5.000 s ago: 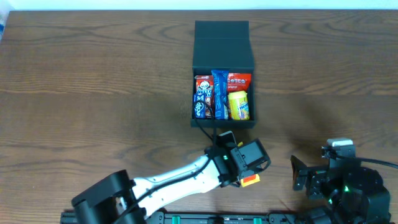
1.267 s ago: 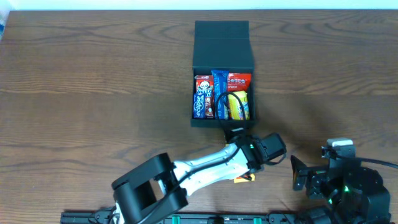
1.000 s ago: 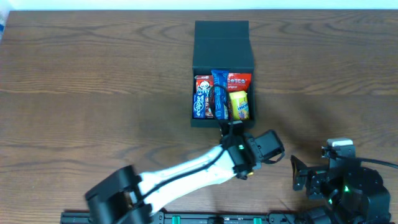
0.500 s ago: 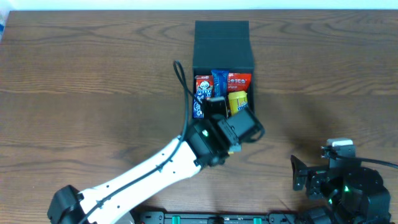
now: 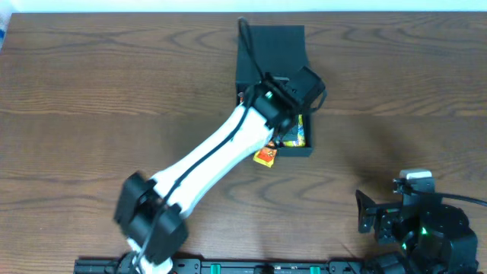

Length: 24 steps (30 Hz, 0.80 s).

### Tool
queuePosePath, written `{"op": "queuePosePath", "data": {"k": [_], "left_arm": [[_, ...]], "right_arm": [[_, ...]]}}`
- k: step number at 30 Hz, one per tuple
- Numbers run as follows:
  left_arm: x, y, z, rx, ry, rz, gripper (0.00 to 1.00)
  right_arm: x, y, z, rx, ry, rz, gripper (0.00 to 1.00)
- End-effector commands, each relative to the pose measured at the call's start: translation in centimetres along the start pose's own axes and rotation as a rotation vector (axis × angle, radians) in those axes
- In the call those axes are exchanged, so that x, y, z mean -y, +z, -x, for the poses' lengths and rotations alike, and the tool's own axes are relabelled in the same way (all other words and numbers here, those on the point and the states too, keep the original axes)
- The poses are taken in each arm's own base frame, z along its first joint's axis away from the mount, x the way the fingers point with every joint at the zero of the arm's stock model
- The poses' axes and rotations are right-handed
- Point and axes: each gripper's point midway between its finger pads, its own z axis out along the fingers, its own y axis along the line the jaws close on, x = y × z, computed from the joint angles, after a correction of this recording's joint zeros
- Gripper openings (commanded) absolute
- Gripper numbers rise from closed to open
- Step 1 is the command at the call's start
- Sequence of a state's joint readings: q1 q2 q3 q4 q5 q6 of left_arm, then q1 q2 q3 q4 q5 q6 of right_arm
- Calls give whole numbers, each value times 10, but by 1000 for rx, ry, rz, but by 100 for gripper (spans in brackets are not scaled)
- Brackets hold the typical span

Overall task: Pack container
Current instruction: 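Lift the Julie's packet and carry it over the green box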

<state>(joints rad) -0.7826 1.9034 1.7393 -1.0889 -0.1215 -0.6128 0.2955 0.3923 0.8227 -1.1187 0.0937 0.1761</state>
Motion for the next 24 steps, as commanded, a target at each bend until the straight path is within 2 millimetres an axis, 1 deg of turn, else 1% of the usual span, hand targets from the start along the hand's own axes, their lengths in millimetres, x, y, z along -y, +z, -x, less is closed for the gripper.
{"op": "queuePosePath", "data": {"k": [1,3,6,8,9,10,13,17,21,24], "left_arm": [[0,15,10,-14,30,3,27],[-5,20,15,-1,23,28,30],[-12,15,22,39,21,64,33],[-11,10,24,53,18,56,40],[-11,6,25,60,17,51,45],[-11,3,25,63,17,49,49],[-14,-3,22,55,19,52,57],[-18,-2,17,35,26,68,64],[-13,0,12,28,42,69,69],[-8,3,3,10,63,77,72]], "right_arm": [[1,0,0,0,15,-5,99],[1,0,0,0,15,-5,99],[1,0,0,0,15,-5,99],[1,0,0,0,15,-5,99],[1,0,0,0,15,-5,99],[1,0,0,0,15,-5,99],[1,0,0,0,15,-5,99],[1,0,0,0,15,-5,99],[1,0,0,0,15,-5,99],[1,0,0,0,15,-5,99]]}}
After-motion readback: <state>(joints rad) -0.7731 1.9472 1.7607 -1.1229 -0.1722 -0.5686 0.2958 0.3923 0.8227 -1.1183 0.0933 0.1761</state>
